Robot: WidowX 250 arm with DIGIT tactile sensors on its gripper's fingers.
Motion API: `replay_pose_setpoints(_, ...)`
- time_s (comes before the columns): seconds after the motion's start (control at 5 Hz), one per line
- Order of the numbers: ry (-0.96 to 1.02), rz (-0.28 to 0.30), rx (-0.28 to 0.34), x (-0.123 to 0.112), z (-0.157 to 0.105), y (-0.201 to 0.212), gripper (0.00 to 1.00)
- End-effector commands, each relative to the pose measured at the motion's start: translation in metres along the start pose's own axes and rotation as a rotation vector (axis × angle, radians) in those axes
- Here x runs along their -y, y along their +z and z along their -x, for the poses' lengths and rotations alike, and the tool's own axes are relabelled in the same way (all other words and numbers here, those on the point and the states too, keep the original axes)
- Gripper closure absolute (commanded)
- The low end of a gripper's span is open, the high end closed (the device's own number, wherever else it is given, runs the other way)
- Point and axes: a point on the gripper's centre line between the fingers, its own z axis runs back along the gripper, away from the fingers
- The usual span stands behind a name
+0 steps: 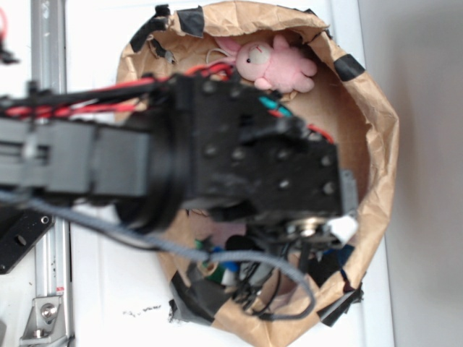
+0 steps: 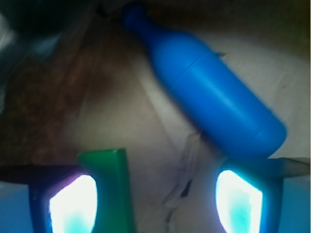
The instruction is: Grab the green block.
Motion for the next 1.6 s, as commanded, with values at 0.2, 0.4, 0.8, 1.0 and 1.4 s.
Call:
replay_pose_setpoints(0.2,-0.022,0.015,0.04,0.02,0.012,0.007,0.0)
replay_pose_setpoints(0.4,-0.026,0.085,0.059,0.016,0.016,0.008,0.0)
replay_pose_setpoints(0.8,-0.056,0.13,0.031,0.02,0.016,-0.004,0.0)
replay_pose_setpoints(1.0,-0.055,0.124,0.002,0.019,0.019,-0.014,0.0)
replay_pose_setpoints(1.4,-0.062,0.202,0.008,0.005,0.019,-0.024,0.0)
